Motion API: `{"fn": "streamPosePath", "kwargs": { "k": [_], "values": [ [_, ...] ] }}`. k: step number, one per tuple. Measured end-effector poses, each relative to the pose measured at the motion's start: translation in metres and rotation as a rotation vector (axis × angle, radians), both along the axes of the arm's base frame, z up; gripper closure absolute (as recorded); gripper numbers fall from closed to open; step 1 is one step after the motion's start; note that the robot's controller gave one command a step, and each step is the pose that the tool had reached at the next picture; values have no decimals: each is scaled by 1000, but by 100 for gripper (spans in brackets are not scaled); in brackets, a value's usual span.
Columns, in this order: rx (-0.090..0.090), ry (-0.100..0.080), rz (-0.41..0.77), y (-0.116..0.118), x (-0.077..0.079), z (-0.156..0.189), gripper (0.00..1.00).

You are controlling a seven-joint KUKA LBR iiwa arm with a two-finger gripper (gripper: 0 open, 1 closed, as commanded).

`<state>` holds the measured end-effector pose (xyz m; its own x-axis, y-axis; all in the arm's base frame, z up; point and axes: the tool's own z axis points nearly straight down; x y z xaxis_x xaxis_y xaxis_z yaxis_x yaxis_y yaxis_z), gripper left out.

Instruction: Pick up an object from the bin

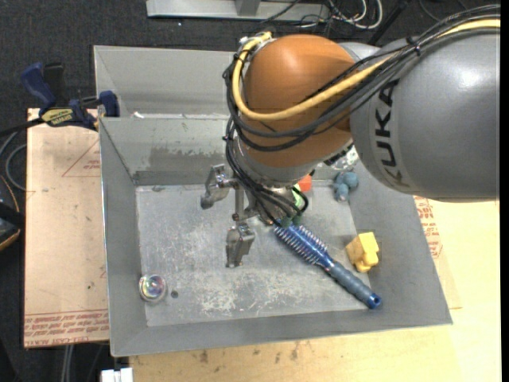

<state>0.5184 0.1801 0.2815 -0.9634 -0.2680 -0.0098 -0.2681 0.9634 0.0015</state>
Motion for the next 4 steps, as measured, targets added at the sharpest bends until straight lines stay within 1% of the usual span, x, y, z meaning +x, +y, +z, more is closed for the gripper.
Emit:
{"fn": "streamPosePath", "kwargs": {
  "k": [1, 2, 3, 4],
  "values": [
    [-4, 18, -16, 48, -32, -108, 0],
    [0, 0, 93, 71, -23, -205, 0],
    [1, 1, 91, 70, -23, -203, 100],
    [8, -1, 285, 56, 20, -205, 100]
  ]
}}
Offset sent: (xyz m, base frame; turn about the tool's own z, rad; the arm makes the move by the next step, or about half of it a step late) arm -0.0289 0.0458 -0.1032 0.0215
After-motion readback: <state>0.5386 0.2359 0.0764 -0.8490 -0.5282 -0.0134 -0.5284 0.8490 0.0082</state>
